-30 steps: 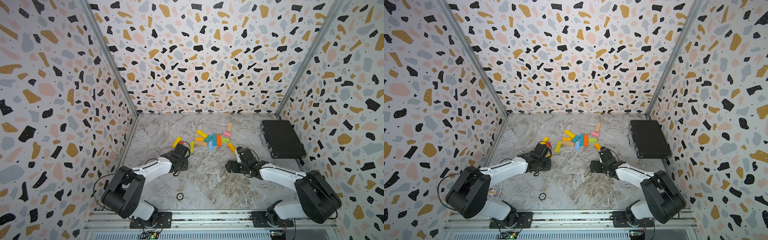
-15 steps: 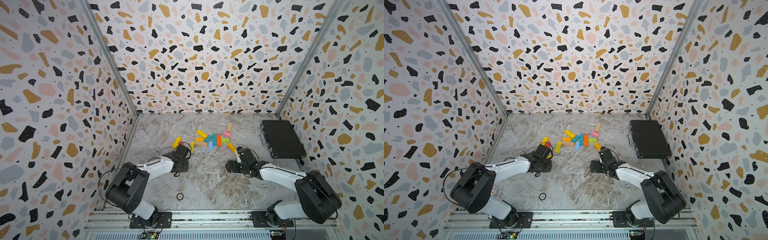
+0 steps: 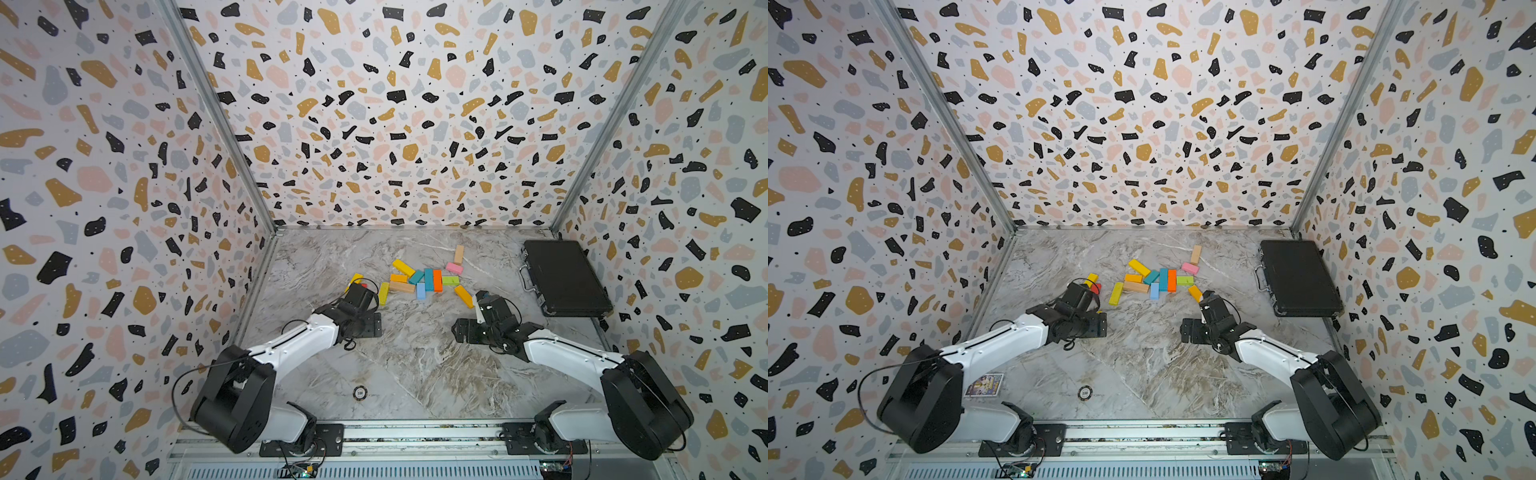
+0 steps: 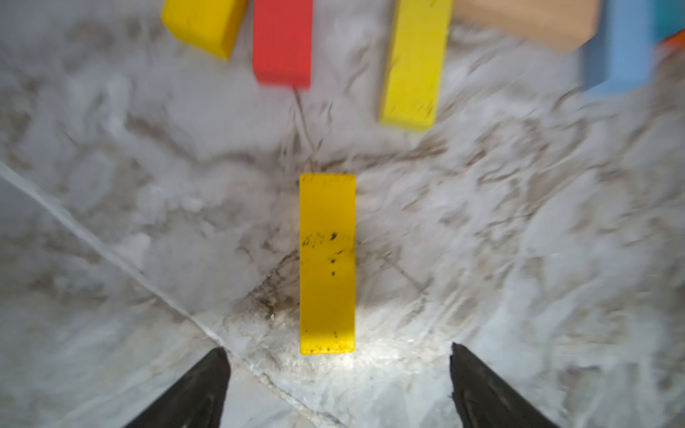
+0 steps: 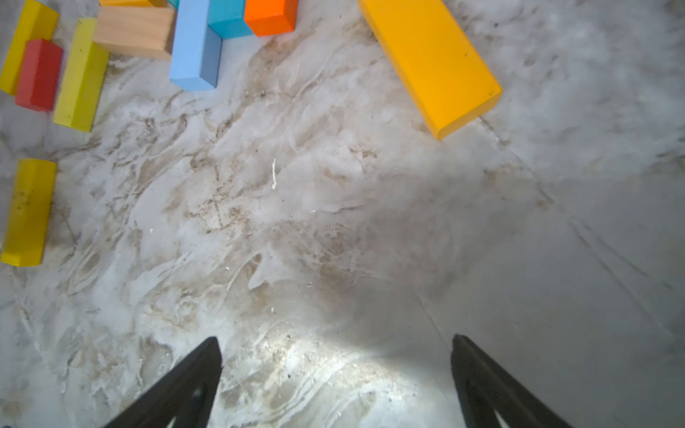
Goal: Assemble the letter h with building blocks
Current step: Pick up the building block from the center of the board.
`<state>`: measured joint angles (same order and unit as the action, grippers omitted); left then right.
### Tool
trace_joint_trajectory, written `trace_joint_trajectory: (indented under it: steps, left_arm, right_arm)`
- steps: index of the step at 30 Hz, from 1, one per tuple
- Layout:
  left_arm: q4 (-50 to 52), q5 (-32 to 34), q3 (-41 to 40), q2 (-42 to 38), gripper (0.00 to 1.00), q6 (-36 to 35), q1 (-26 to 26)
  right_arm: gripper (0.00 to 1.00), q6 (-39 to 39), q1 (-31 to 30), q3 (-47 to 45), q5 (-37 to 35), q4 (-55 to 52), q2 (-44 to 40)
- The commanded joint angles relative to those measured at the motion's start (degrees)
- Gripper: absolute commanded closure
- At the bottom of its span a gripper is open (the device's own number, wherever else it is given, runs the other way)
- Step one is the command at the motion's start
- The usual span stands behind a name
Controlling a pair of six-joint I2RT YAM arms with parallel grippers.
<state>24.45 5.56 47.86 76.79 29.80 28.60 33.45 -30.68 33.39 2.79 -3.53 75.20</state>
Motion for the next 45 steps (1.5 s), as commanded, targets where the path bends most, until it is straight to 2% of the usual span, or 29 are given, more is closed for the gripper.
trace_joint_trajectory:
  steps: [1,7,9,11,15,24,45]
  left_arm:
    - [1.45,0.19,5.73,-2.74,0.01,2.3,-1.32]
    - [-0.98,-3.7,10.32,4.21,0.01,6.87,-7.15]
    - [-3.15,-6.67,10.65,7.88,0.01,9.64,-8.92]
    - [-6.71,-10.06,10.17,10.83,0.05,12.67,-10.02]
    - [-13.16,-10.2,9.28,14.42,0.06,15.57,-10.01]
    - [-15.4,-7.52,10.61,20.93,0.08,14.8,-9.99]
    - [-24.18,-12.42,9.55,25.35,0.11,18.71,-8.67]
  right_arm:
    - [0.01,1.8,-0.18,-0.78,-0.76,-1.19,-1.58]
    - [0.0,3.32,-0.18,-0.87,0.27,-0.66,-0.26]
    - [0.0,3.35,-0.17,-0.87,0.8,-0.47,0.34]
    - [0.01,3.36,-0.17,-1.16,0.97,-0.07,0.73]
    - [0.01,3.62,-0.17,-2.31,1.25,0.72,0.96]
    - [0.01,4.07,-0.09,-3.45,1.05,4.31,1.24]
    - [0.01,4.25,0.09,-3.68,1.14,5.45,3.15]
